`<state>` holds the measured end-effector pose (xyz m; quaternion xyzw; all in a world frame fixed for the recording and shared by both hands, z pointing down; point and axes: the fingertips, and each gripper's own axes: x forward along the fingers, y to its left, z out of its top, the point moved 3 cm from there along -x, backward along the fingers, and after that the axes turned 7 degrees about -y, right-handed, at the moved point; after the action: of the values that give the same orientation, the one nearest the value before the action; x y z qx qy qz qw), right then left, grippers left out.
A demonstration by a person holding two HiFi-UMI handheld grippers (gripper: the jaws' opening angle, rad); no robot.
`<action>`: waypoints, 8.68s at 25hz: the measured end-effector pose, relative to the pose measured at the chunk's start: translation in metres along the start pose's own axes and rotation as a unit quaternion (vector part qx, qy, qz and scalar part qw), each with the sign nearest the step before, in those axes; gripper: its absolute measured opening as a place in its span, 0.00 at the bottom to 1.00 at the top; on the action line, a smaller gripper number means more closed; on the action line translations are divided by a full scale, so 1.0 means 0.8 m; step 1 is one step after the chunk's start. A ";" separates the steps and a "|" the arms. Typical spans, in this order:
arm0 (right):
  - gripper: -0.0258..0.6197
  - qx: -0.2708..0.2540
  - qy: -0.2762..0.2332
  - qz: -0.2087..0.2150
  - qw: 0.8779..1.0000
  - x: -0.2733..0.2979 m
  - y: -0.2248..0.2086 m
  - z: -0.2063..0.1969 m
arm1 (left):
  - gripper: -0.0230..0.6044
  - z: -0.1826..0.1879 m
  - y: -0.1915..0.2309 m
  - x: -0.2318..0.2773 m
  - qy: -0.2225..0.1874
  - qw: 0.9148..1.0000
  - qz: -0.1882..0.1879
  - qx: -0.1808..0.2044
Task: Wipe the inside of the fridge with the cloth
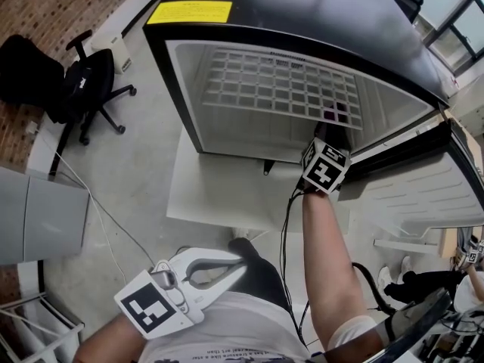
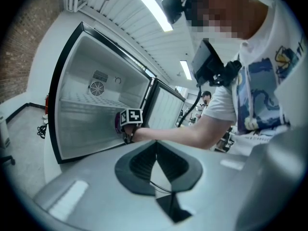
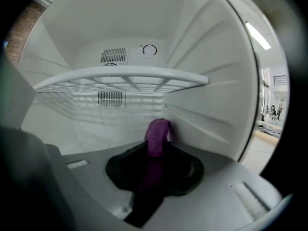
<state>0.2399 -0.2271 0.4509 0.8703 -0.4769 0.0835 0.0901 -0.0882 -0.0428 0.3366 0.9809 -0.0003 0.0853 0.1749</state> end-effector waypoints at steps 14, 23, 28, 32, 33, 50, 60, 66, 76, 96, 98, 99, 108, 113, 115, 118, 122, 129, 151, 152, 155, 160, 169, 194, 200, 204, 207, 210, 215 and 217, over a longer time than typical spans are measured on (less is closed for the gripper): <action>0.16 -0.001 0.003 -0.007 1.000 -0.062 -0.026 -0.012 | 0.04 -0.013 -0.050 -0.013 0.002 1.000 -0.016 0.016; 0.16 -0.013 0.002 0.009 1.000 -0.103 -0.029 -0.017 | 0.04 -0.025 -0.081 -0.019 0.002 0.999 -0.021 0.025; 0.16 -0.028 0.000 0.025 0.999 -0.129 -0.029 -0.020 | 0.04 -0.025 -0.090 -0.024 -0.006 1.000 -0.020 0.023; 0.16 -0.038 -0.004 0.050 0.998 -0.157 -0.023 -0.012 | 0.04 -0.027 -0.100 -0.029 -0.015 0.999 -0.020 0.030; 0.16 -0.043 -0.005 0.056 0.998 -0.166 -0.022 -0.009 | 0.04 -0.026 -0.103 -0.030 -0.017 0.999 -0.020 0.031; 0.16 -0.096 -0.035 0.166 0.981 -0.266 -0.022 0.033 | 0.04 -0.049 -0.110 -0.062 -0.032 0.998 0.000 0.055; 0.16 -0.078 -0.132 0.164 0.974 -0.276 -0.071 0.142 | 0.04 -0.026 -0.096 -0.026 -0.027 0.998 0.000 0.059; 0.16 -0.089 -0.181 0.173 0.964 -0.262 -0.106 0.204 | 0.04 0.009 -0.109 0.042 -0.030 0.996 -0.036 0.071; 0.16 -0.091 -0.223 0.192 0.951 -0.252 -0.154 0.237 | 0.04 0.029 -0.126 0.128 -0.016 0.994 -0.077 0.082; 0.16 -0.071 -0.198 0.102 0.972 -0.274 -0.349 0.194 | 0.04 0.029 -0.168 0.241 0.012 0.985 -0.140 0.096; 0.16 -0.070 -0.197 0.088 0.974 -0.279 -0.370 0.191 | 0.04 0.027 -0.176 0.250 0.015 0.985 -0.146 0.094; 0.16 -0.069 -0.196 0.081 0.975 -0.281 -0.379 0.189 | 0.04 0.026 -0.179 0.253 0.016 0.984 -0.148 0.094; 0.16 -0.058 -0.197 0.030 0.978 -0.308 -0.454 0.176 | 0.04 0.013 -0.203 0.283 0.024 0.982 -0.161 0.094; 0.16 -0.054 -0.198 0.016 0.979 -0.319 -0.475 0.173 | 0.04 0.012 -0.213 0.292 0.025 0.982 -0.165 0.093; 0.16 -0.050 -0.199 0.014 0.979 -0.323 -0.478 0.172 | 0.04 0.010 -0.215 0.292 0.025 0.982 -0.164 0.092; 0.16 -0.047 -0.200 0.018 0.979 -0.327 -0.475 0.171 | 0.04 0.009 -0.214 0.289 0.023 0.982 -0.161 0.092; 0.16 -0.051 -0.203 0.038 0.977 -0.330 -0.446 0.175 | 0.04 0.010 -0.209 0.276 0.025 0.983 -0.159 0.091; 0.16 -0.055 -0.187 0.114 0.974 -0.312 -0.339 0.164 | 0.04 0.022 -0.185 0.233 0.026 0.985 -0.143 0.096; 0.16 -0.043 -0.163 0.183 0.969 -0.228 -0.200 0.136 | 0.04 0.017 -0.141 0.143 0.037 0.991 -0.080 0.099; 0.16 -0.043 -0.161 0.178 0.970 -0.228 -0.207 0.134 | 0.04 0.017 -0.143 0.147 0.037 0.991 -0.085 0.099; 0.16 -0.043 -0.155 0.162 0.974 -0.231 -0.233 0.128 | 0.04 0.016 -0.152 0.163 0.038 0.989 -0.099 0.099; 0.16 -0.045 -0.149 0.135 0.979 -0.240 -0.279 0.119 | 0.04 0.014 -0.168 0.191 0.042 0.986 -0.124 0.102; 0.16 -0.048 -0.136 0.084 0.986 -0.263 -0.369 0.104 | 0.04 0.008 -0.201 0.245 0.046 0.979 -0.169 0.100; 0.16 -0.040 -0.115 0.023 0.992 -0.302 -0.456 0.076 | 0.04 0.007 -0.230 0.284 0.056 0.973 -0.200 0.104; 0.16 -0.044 -0.116 0.051 0.991 -0.301 -0.412 0.074 | 0.04 0.008 -0.219 0.261 0.054 0.974 -0.196 0.103; 0.16 -0.046 -0.111 0.081 0.989 -0.293 -0.369 0.072 | 0.04 0.010 -0.208 0.239 0.051 0.976 -0.187 0.104; 0.16 -0.050 -0.108 0.107 0.987 -0.283 -0.331 0.068 | 0.04 0.010 -0.199 0.220 0.051 0.978 -0.175 0.103; 0.16 -0.055 -0.106 0.133 0.984 -0.272 -0.292 0.064 | 0.04 0.011 -0.186 0.200 0.049 0.981 -0.156 0.100; 0.16 -0.053 -0.105 0.177 0.977 -0.252 -0.229 0.061 | 0.04 0.011 -0.165 0.168 0.048 0.987 -0.120 0.096; 0.16 -0.055 -0.103 0.190 0.975 -0.242 -0.210 0.057 | 0.04 0.010 -0.160 0.158 0.050 0.988 -0.111 0.098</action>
<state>0.2817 0.0088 0.3492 0.7614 -0.6442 -0.0172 0.0705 0.0418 0.0782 0.3069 0.9818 0.1253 0.1136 0.0864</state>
